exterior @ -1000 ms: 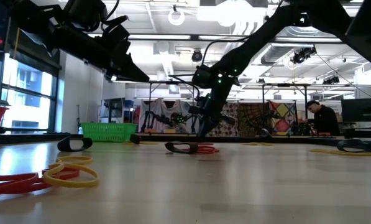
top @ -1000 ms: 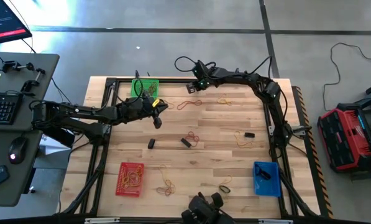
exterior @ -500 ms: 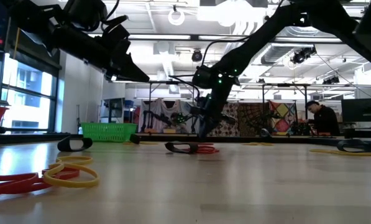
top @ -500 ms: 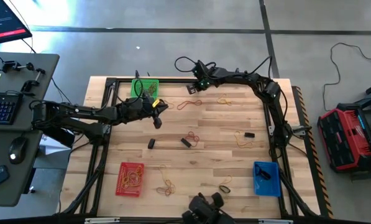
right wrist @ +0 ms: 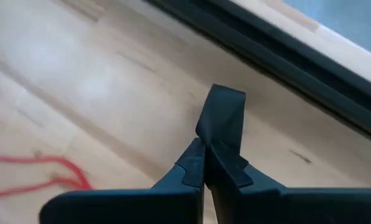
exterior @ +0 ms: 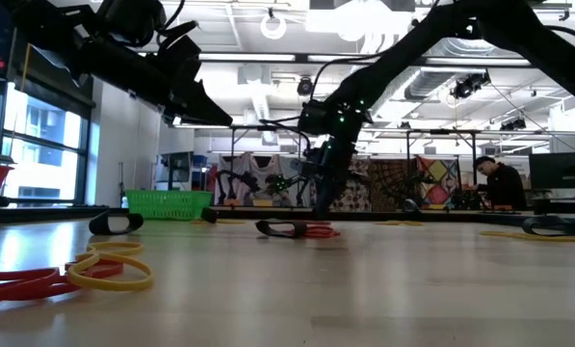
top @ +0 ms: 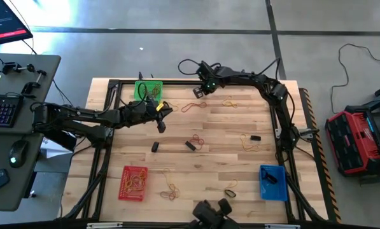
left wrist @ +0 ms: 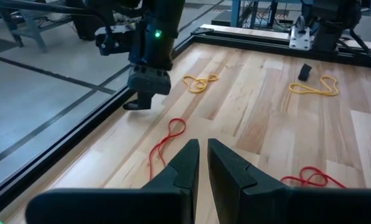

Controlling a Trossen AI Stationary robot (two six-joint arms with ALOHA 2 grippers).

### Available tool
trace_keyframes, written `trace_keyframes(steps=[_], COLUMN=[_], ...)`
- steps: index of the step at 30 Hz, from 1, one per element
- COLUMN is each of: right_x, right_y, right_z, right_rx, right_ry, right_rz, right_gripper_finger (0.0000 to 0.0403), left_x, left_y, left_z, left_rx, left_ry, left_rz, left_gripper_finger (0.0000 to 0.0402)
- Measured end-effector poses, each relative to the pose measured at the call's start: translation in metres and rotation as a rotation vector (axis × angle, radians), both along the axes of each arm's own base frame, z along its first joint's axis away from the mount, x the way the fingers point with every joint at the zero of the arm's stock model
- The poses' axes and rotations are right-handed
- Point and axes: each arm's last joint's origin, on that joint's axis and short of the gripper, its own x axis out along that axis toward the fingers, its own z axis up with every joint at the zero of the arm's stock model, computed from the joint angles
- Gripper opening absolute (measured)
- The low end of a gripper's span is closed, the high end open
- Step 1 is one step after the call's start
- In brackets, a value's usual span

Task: Sort rubber bands into baskets
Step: Put the black rubber band into the blue bin

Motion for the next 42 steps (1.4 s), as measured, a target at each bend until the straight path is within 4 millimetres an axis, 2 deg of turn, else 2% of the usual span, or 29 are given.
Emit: trace_keyframes(steps=[10, 16, 24, 28, 33, 42], right_x=[0.007, 0.007, 0.010, 0.001, -0.019, -0.062], right_y=[0.020, 0.032, 0.047, 0.060, 0.076, 0.125], right_z=[0.032, 0.034, 0.038, 0.048, 0.061, 0.070], right_rx=[0.067, 0.104, 0.104, 0.087, 0.054, 0.003], right_ry=[0.130, 0.193, 0.194, 0.175, 0.107, 0.010], right_rz=[0.099, 0.138, 0.162, 0.154, 0.127, 0.122], right_gripper_finger=[0.0000, 0.0000, 0.0000, 0.0000, 0.0000, 0.0000], left_x=[0.000, 0.000, 0.000, 0.000, 0.000, 0.000], left_y=[0.000, 0.000, 0.000, 0.000, 0.000, 0.000], left_z=[0.000, 0.000, 0.000, 0.000, 0.000, 0.001], left_rx=[0.002, 0.002, 0.009, 0.016, 0.016, 0.018], left_ry=[0.001, 0.002, 0.005, 0.008, 0.007, 0.000], left_rz=[-0.001, -0.001, -0.003, -0.005, -0.005, -0.005], left_gripper_finger=[0.0023, 0.0023, 0.0023, 0.0023, 0.0023, 0.0023])
